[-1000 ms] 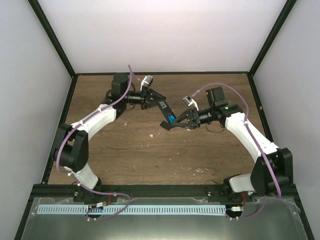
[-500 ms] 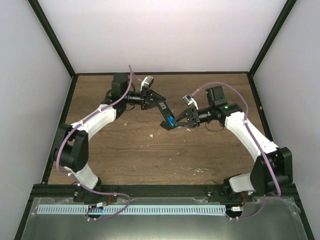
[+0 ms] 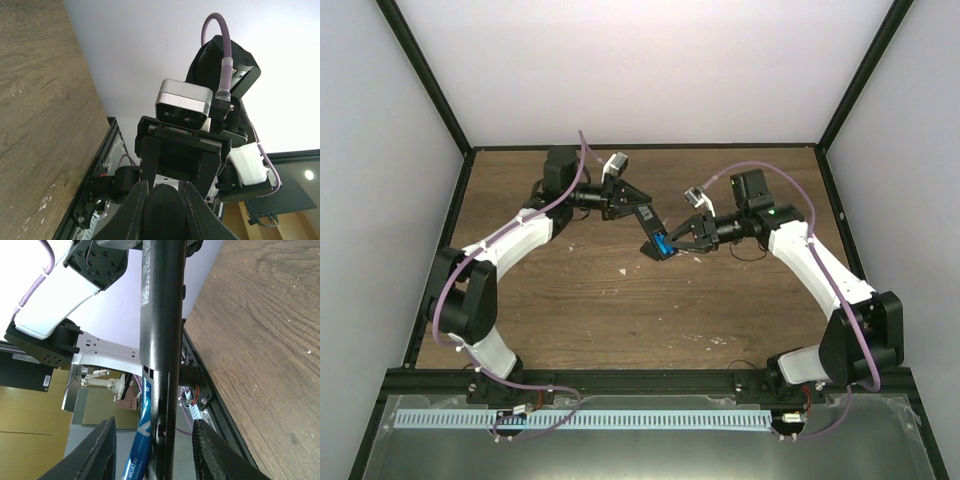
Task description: Load the batteries into the remote control
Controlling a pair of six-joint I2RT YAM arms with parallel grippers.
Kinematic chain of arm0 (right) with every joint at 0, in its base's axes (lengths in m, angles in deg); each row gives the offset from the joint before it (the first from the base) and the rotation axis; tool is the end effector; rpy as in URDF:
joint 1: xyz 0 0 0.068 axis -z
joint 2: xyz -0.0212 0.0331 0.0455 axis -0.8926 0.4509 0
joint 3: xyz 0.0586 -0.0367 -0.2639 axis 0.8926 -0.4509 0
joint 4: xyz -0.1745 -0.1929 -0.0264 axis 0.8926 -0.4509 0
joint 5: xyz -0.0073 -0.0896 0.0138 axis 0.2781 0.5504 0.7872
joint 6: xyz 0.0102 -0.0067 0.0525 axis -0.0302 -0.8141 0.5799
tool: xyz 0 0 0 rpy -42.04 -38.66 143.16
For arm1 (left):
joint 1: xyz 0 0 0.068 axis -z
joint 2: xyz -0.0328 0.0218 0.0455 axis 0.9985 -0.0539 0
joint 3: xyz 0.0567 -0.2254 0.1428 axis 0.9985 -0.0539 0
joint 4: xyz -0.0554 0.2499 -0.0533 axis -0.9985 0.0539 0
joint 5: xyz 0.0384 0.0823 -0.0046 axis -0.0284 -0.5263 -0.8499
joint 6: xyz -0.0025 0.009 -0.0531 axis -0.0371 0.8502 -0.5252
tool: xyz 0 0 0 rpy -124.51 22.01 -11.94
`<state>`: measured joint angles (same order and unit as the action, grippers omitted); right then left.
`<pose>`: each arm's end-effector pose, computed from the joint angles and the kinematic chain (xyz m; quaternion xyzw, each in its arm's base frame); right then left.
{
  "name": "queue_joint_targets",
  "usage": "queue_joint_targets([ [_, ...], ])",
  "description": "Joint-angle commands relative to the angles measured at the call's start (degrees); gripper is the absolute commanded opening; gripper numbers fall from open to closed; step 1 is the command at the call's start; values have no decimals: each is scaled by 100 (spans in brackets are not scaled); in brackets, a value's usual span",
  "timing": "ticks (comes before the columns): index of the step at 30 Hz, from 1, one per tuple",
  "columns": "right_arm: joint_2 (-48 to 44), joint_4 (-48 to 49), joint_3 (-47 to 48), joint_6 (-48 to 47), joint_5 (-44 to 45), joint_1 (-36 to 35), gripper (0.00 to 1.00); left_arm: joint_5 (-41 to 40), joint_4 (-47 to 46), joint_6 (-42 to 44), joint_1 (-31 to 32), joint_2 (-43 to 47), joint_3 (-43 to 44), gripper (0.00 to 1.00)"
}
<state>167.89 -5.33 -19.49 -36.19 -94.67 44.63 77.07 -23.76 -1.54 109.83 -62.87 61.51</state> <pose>0.2505 0.1203 0.3022 -0.2032 0.7486 0.6272 0.0700 0.3320 -0.1772 0.3032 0.1141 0.7154 -0.6879 0.0434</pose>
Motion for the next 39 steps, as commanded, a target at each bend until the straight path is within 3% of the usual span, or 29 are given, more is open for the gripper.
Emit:
queue_joint_targets([
  [1, 48, -143, 225, -175, -74, -75, 34, 99, -119, 43, 29, 9, 34, 0],
  [23, 133, 112, 286, -47, 238, -231, 18, 148, -169, -39, 37, 8, 13, 0],
  [39, 473, 64, 658, -282, 271, -226, 17, 517, -1267, -745, 73, -86, -189, 0],
])
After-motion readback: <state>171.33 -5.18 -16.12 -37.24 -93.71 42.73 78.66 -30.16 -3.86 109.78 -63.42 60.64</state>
